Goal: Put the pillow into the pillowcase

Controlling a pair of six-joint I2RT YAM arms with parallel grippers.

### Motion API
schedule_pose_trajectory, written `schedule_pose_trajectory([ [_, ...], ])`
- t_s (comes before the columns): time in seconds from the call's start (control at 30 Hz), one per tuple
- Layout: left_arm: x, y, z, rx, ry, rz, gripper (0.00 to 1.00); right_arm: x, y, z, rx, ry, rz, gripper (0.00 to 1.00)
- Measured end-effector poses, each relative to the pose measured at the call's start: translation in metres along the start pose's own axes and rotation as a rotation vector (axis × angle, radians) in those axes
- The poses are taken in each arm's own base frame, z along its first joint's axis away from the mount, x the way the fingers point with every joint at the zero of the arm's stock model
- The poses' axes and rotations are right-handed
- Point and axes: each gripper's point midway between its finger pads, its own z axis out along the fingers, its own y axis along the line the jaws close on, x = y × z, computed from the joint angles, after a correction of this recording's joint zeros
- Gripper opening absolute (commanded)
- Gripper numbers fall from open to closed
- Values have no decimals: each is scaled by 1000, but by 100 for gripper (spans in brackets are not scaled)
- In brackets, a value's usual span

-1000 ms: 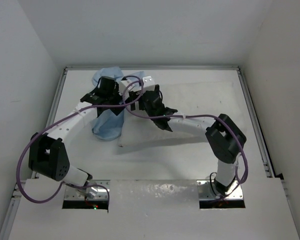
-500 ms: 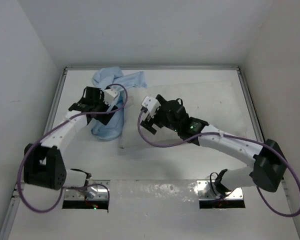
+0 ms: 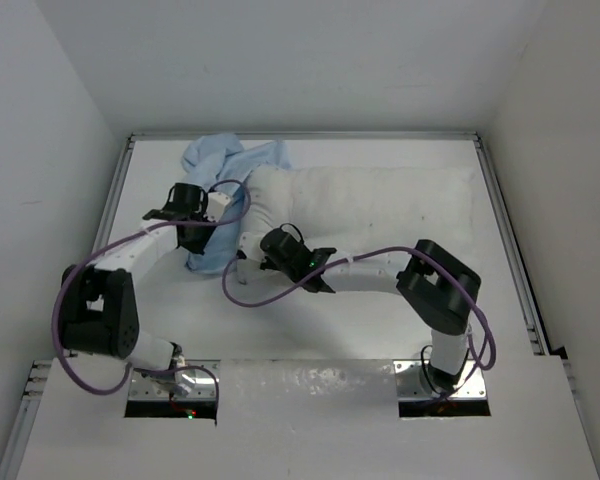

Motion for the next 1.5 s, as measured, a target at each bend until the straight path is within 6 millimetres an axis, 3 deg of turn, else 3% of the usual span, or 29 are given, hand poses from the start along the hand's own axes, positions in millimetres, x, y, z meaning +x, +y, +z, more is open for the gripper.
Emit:
schedule_pose_trajectory([
  [0.17, -20, -4, -44, 10, -149, 42, 0, -27, -9, 4, 16, -80, 152, 0],
  [0.33, -34, -13, -72, 14, -248, 112, 0, -39, -25, -14, -8, -199, 441, 0],
  [0.5, -32, -21, -69, 27, -241, 142, 0, -69, -62, -33, 0, -357, 678, 0],
  [0.63, -25, -23, -64, 37, -219, 138, 0, -83, -55, -31, -43, -397, 754, 0],
  [0.9, -54, -36, -84, 133, -313, 123, 0, -92, -24, 28, -95, -402, 967, 0],
  [1.17, -63, -67, -108, 301, -360, 178, 2, -110, -44, 52, -37, -454, 1181, 0],
  [1.3, -62, -78, -108, 333, -340, 217, 1, -109, -51, 52, -12, -476, 1247, 0],
  [1.5, -62, -70, -100, 274, -326, 227, 2, -105, -73, 32, 7, -537, 1307, 0],
])
